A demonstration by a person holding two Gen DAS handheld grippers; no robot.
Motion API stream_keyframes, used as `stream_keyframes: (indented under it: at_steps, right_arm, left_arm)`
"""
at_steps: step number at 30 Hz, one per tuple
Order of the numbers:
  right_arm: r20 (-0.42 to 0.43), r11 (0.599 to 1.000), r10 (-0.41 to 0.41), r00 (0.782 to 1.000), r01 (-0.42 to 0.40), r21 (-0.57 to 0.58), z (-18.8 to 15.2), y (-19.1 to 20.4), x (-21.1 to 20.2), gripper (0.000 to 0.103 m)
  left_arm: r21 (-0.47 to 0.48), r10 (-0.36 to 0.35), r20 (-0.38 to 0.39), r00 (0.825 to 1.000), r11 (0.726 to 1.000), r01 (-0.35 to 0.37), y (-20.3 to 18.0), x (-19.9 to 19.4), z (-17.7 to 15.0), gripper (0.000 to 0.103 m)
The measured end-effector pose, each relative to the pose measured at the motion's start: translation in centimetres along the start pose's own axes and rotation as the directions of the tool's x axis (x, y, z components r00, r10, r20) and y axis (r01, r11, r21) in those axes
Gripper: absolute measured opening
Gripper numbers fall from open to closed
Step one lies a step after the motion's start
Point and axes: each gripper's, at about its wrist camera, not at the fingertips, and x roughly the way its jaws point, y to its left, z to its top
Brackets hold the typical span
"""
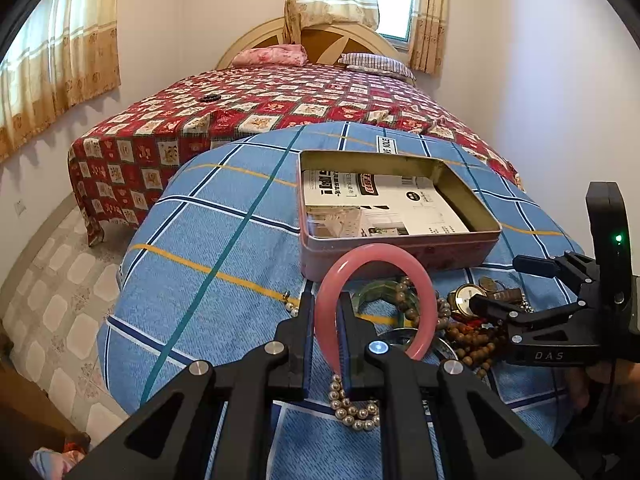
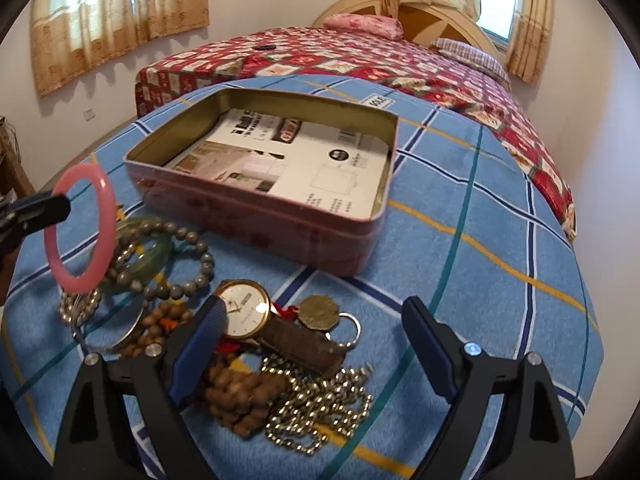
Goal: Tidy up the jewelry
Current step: 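Lift the pink bangle with the left tool while the right tool approaches the wristwatch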
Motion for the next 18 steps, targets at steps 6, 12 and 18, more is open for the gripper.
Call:
stream_keyframes:
  at_steps: [6,12,18]
  right_arm:
    - [-0.015,0.997,0.05,0.999,-0.05,-0.051,0.2,1.4,-0.1,0.085]
    - [-0.057,0.995,0.047,0.997,-0.051,-0.088,0.5,1.7,1.3,0.071]
    - [-0.052,0.995,0.07,0.996,-0.074,-0.067,0.6,0.9,1.3,0.059]
  left_arm:
    - [-0.013,-0.009,-0.005,1.0,1.0,0.009,0.2,0.2,0.2,0.01]
    - [-0.019,-0.013,-0.021,1.0,1.0,0.013,0.4,0.8,0.2,0.01]
    - [-0.021,-0.012,-0.027,1.0,1.0,0.011,0.5,1.0,0.3,0.01]
